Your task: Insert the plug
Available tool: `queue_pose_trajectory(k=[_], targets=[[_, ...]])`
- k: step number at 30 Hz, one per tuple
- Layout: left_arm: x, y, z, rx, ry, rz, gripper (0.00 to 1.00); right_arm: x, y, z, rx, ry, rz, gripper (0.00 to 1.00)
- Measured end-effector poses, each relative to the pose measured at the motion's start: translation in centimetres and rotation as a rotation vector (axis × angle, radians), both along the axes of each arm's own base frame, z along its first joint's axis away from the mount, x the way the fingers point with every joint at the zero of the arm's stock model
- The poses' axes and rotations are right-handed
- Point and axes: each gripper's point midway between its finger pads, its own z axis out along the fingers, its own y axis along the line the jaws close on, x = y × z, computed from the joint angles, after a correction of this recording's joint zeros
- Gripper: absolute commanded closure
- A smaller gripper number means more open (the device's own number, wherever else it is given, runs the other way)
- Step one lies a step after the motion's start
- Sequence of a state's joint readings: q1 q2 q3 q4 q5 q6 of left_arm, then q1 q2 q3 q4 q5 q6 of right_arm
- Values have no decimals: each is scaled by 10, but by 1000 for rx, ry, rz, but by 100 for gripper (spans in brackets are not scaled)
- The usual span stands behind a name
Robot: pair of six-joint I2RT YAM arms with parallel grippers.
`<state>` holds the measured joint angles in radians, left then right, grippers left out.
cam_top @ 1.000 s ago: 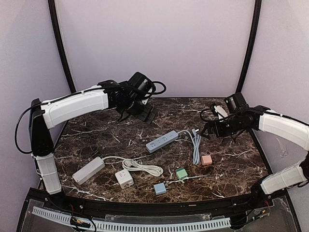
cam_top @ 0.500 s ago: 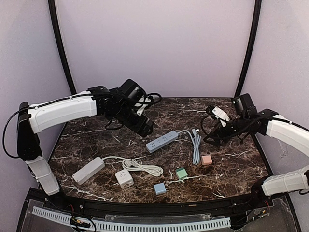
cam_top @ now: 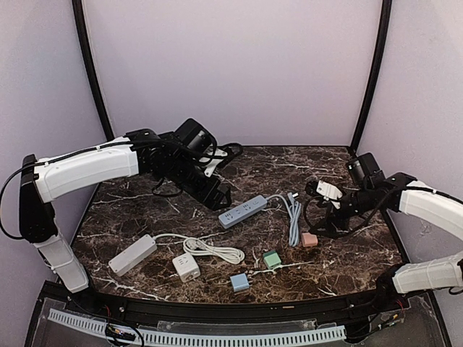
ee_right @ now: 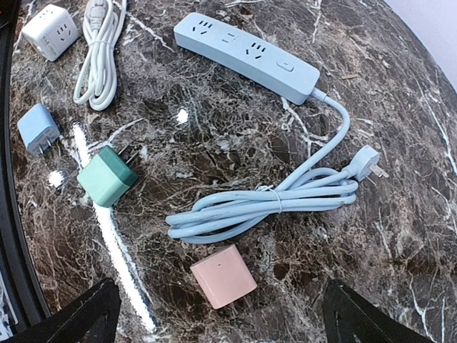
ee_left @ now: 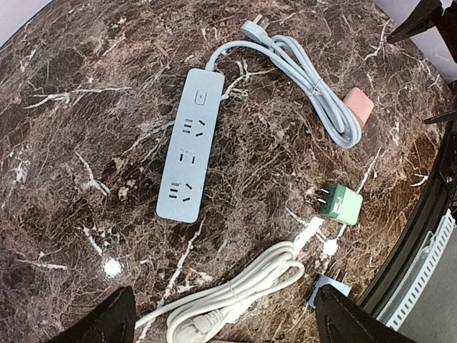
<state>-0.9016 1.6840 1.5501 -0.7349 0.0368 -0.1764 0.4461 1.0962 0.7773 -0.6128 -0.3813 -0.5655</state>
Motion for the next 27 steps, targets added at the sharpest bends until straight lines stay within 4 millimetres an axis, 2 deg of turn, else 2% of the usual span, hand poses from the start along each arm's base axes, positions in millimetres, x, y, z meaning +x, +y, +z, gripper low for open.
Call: queue_pose_trajectory(k=[3, 9, 12, 20, 27], targets=[[-2, 2, -4, 13, 8, -4, 13, -4, -1, -8, -9, 3, 22, 1], [-5, 6, -9, 31, 20, -8, 14, -19, -7, -40, -62, 5, 96, 2], [-5, 6, -9, 33, 21, -7, 14, -23, -9, -48, -80, -4, 129, 2], [-12, 10, -22, 58, 42, -13, 16, -12, -3, -61, -110, -44, 184, 2], [-15, 12, -21, 57, 40, -17, 17, -3, 2, -78, -145, -56, 208, 4]])
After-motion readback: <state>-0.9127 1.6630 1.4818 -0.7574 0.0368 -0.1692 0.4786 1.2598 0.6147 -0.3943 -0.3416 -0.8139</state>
